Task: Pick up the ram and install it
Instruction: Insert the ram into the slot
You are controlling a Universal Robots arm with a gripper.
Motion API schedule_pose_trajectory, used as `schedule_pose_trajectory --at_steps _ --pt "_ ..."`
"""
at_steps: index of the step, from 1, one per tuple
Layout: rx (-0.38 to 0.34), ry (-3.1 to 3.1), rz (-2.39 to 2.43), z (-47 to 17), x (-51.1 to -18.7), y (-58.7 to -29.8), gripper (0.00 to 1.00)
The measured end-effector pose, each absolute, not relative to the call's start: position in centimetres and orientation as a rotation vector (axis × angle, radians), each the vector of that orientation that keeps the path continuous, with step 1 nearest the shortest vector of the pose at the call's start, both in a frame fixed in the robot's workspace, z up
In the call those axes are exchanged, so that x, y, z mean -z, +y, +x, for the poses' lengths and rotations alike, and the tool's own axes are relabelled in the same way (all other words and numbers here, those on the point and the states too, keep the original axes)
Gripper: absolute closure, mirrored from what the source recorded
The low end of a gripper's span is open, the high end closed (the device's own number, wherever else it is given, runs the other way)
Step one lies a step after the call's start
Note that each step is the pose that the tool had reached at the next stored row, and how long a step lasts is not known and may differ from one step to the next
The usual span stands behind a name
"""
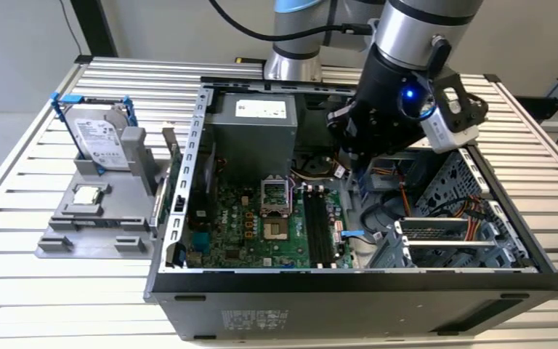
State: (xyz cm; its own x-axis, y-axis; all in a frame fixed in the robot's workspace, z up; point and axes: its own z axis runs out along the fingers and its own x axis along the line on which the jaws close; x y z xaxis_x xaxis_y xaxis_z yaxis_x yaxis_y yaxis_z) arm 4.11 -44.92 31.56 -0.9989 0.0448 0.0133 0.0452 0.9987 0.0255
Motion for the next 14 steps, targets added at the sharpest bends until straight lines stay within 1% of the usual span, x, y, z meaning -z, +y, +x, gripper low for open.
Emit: schedule_pose_trajectory --at_steps 7,14 --pt "0.035 -3.129 -0.138 3.8 -30.4 -44.9 1.00" --pt "0.035 -3.130 -0.137 3.7 -29.9 -45.0 1.00"
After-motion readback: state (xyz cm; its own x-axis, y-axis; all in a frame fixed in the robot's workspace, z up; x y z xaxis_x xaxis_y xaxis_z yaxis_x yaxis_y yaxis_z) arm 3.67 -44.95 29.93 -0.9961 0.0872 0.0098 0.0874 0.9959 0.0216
